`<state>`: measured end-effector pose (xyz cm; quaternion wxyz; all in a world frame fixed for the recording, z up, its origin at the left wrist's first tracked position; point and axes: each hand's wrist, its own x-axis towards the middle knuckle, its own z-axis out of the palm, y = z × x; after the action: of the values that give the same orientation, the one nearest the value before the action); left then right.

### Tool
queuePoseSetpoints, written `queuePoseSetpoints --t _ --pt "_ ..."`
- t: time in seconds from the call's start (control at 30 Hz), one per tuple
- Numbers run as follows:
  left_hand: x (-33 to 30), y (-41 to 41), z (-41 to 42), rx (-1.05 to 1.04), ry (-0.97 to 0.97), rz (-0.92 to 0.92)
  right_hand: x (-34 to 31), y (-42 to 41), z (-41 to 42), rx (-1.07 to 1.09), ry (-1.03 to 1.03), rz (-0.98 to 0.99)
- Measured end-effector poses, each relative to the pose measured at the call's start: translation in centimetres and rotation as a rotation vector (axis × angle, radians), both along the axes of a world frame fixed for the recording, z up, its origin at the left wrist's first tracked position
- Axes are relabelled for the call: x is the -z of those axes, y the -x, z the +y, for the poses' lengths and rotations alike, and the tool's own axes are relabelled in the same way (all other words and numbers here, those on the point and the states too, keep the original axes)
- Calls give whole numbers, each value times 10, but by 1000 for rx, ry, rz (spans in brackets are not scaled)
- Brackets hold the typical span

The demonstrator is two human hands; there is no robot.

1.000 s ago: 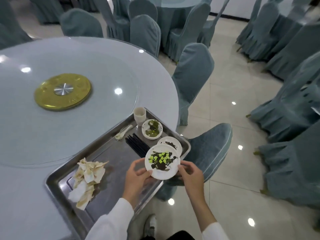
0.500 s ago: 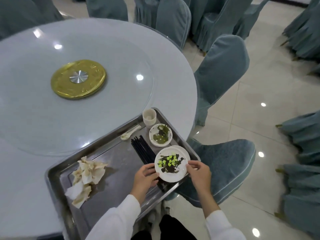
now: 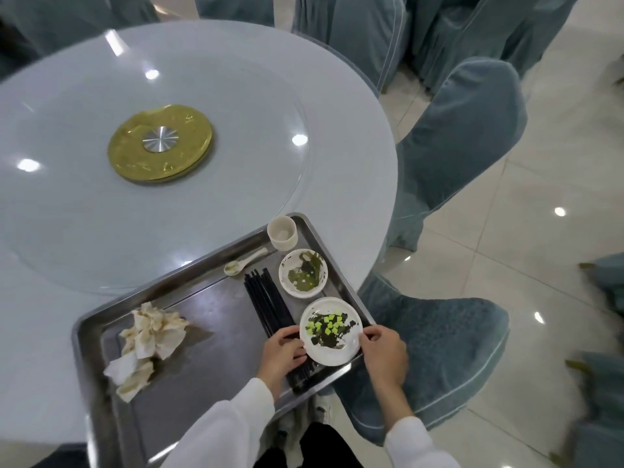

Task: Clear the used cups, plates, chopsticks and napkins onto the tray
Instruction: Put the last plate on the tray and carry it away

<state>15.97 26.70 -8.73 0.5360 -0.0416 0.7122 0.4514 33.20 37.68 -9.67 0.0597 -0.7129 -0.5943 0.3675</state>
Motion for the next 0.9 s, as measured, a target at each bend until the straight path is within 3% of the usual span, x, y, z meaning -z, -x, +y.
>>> queuePoseSetpoints --t 0.37,0.5,0.73,0.9 --pt "3 -8 5 -70 20 -65 12 -4 -4 -39 162 195" --pt "2 3 -7 -135 -26 -84 15 -11 -8 -53 129 247" --pt "-20 37 -56 -206 -68 -14 -7 -20 -6 -91 18 399" --pt "-47 67 -100 -369 -112 162 -25 -1 7 -230 -32 419"
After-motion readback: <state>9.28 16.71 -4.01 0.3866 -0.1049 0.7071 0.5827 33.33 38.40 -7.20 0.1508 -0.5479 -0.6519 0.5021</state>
